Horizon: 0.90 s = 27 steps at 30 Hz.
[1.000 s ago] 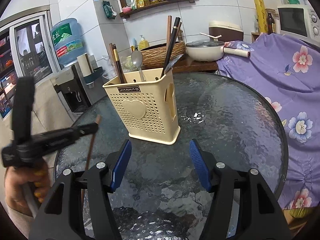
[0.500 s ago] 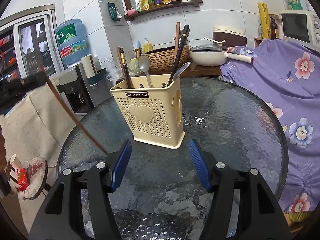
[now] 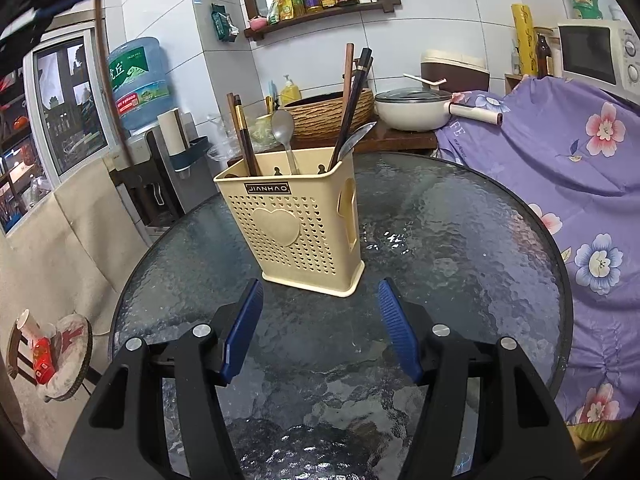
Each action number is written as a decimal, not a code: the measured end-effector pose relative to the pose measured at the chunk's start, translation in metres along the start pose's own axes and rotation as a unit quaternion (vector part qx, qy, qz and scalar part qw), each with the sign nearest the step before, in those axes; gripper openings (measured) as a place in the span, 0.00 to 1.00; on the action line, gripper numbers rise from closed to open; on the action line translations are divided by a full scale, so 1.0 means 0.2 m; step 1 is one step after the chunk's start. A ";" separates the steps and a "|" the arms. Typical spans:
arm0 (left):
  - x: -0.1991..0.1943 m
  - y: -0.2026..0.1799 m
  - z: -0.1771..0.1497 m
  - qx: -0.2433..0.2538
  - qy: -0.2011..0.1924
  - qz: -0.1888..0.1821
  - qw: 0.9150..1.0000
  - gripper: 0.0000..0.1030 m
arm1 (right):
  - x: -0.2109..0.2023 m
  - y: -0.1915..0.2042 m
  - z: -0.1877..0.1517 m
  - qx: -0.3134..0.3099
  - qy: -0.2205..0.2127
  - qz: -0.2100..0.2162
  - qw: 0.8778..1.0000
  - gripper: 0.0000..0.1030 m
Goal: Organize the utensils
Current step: 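Lift the brown chopstick with the left tool and carry it above the holder, then open the left tool to drop the brown chopstick into the holder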
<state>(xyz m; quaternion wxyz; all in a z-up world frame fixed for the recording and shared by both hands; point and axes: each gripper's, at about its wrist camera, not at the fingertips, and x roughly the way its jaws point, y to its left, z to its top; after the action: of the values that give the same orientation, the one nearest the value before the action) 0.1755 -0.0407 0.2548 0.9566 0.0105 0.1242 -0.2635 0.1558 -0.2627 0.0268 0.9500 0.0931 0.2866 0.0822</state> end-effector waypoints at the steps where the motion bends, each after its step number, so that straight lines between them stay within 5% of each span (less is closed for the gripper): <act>1: 0.02 -0.01 0.02 0.002 -0.005 0.005 1.000 0.06 | 0.00 0.00 0.00 -0.001 0.000 0.000 1.000 0.59; 13: 0.43 0.06 0.08 -0.030 -0.009 0.023 0.999 0.06 | -0.03 -0.01 -0.01 -0.009 -0.006 -0.009 1.000 0.59; 27: 0.77 0.16 -0.31 -0.061 0.050 0.057 0.995 0.06 | -0.01 0.00 -0.03 -0.010 -0.002 -0.002 1.000 0.59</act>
<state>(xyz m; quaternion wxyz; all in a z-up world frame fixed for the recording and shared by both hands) 0.3040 -0.0854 0.1558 0.9615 -0.0279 0.1866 -0.1996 0.1502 -0.2624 0.0225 0.9515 0.0833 0.2842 0.0830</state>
